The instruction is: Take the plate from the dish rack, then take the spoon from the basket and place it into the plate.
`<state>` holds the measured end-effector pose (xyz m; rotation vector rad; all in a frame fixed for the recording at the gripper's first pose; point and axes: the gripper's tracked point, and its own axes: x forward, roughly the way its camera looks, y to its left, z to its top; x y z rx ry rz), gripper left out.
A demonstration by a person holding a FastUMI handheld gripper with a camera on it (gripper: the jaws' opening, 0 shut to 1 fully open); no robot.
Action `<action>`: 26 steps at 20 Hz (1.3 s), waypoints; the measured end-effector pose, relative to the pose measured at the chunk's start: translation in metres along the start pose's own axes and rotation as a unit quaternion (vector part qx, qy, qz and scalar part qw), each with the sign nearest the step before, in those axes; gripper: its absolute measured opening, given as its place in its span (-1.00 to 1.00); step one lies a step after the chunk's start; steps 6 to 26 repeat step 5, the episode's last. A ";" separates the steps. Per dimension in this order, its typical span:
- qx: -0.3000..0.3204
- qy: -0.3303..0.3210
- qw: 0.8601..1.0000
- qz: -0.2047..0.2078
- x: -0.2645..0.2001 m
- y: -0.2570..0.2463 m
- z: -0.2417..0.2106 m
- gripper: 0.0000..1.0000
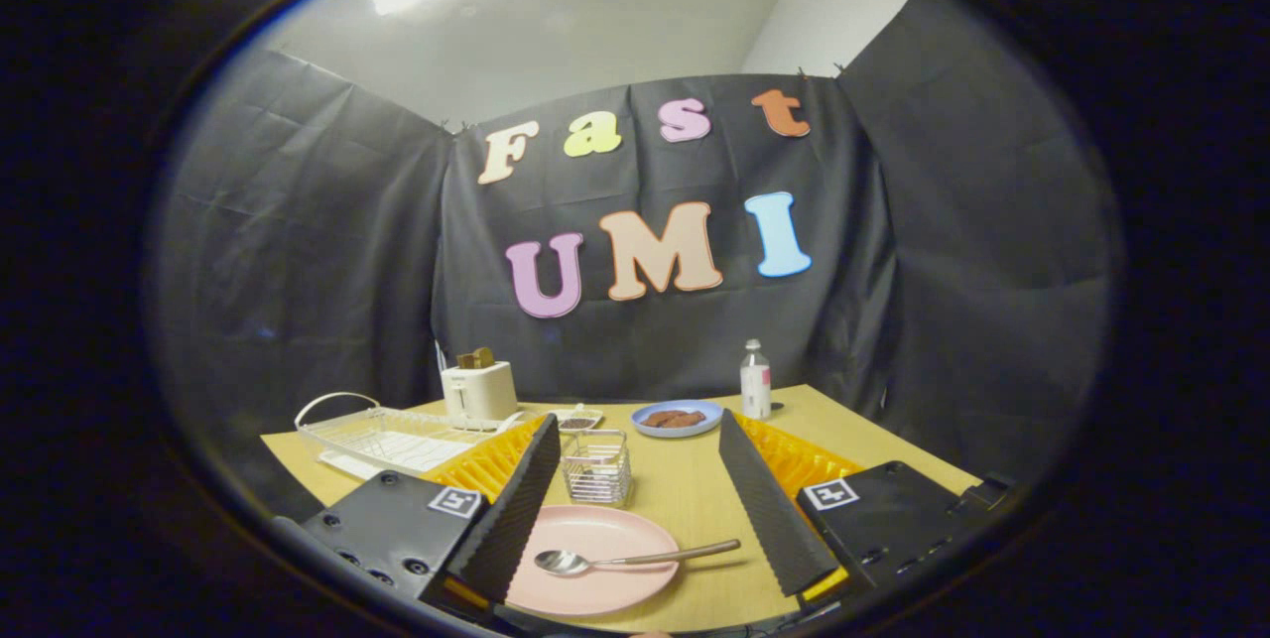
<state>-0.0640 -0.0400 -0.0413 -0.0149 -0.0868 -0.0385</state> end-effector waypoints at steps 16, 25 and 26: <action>-0.016 0.007 1.000 0.022 -0.002 0.020 -0.003 1.00; -0.016 0.007 1.000 0.022 -0.002 0.020 -0.003 1.00; -0.016 0.007 1.000 0.022 -0.002 0.020 -0.003 1.00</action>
